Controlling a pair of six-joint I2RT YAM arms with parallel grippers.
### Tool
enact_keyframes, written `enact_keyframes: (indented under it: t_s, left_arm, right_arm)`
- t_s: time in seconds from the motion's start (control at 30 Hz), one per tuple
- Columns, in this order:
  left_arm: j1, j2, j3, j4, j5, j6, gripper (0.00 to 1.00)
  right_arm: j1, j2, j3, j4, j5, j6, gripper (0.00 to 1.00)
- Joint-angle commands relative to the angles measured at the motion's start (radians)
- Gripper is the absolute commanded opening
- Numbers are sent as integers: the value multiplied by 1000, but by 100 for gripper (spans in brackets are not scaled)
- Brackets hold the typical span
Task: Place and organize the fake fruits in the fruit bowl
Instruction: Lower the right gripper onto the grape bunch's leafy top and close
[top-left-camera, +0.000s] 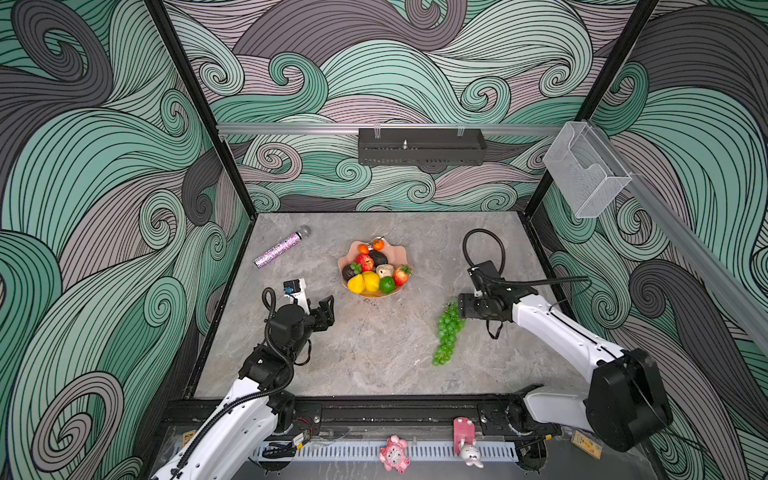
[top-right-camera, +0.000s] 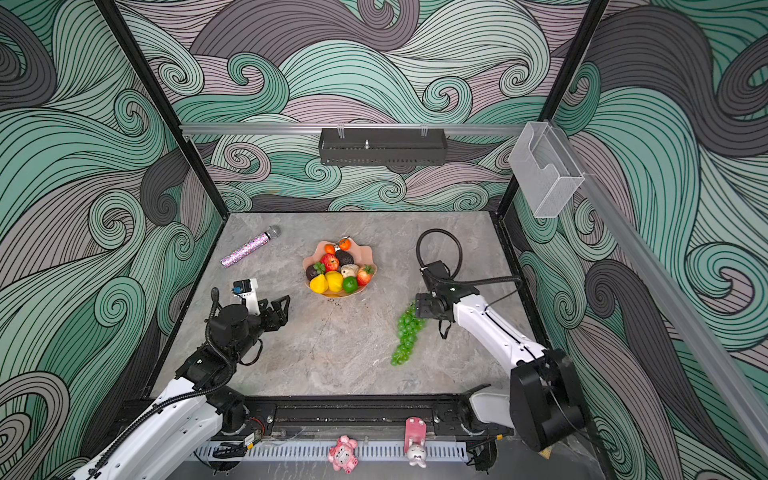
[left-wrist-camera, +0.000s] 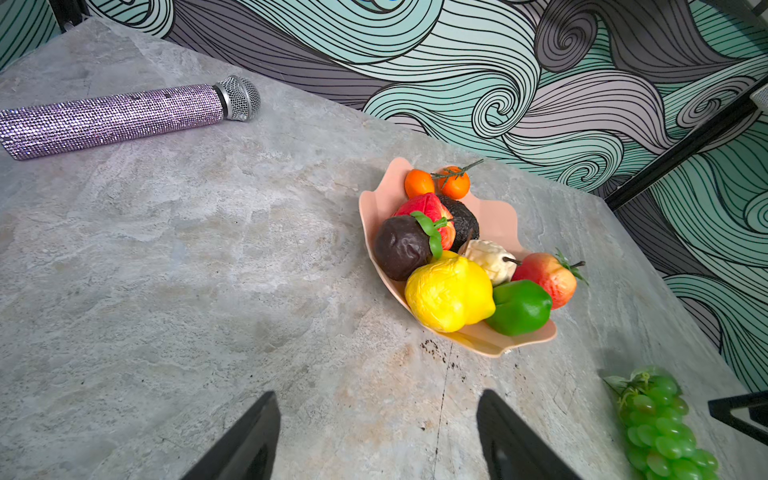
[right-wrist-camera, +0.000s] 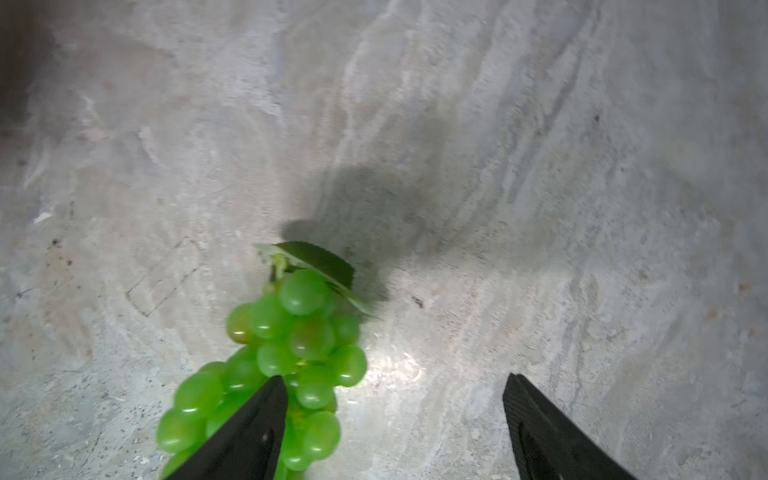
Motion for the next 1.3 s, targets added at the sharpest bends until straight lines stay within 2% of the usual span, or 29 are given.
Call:
enact_keyframes:
  t_s: [0.0,0.3,0.57,0.73,0.97,1.27]
  left_arm:
    - [11,5,-2,20,6,-4,77]
    - [13,4,-4,23,10,-5,77]
    - [16,7,-1,22,15,-5,77]
    - [17,8,-1,22,15,-4,77]
    - [18,17,1,24,17,-5,77]
    - [21,28,5,25,18,-7,77]
  right_arm:
    - [26,71,61,-3,17,-42,78]
    - [26,279,239,-42,8,-117,70]
    - [9,389,288,-70,-55,-142,60]
    - [6,400,275,-66,-71,-141,47]
    - [25,376,259,-53,-144,-144,22]
    - [62,321,218,-42,-198,-145,6]
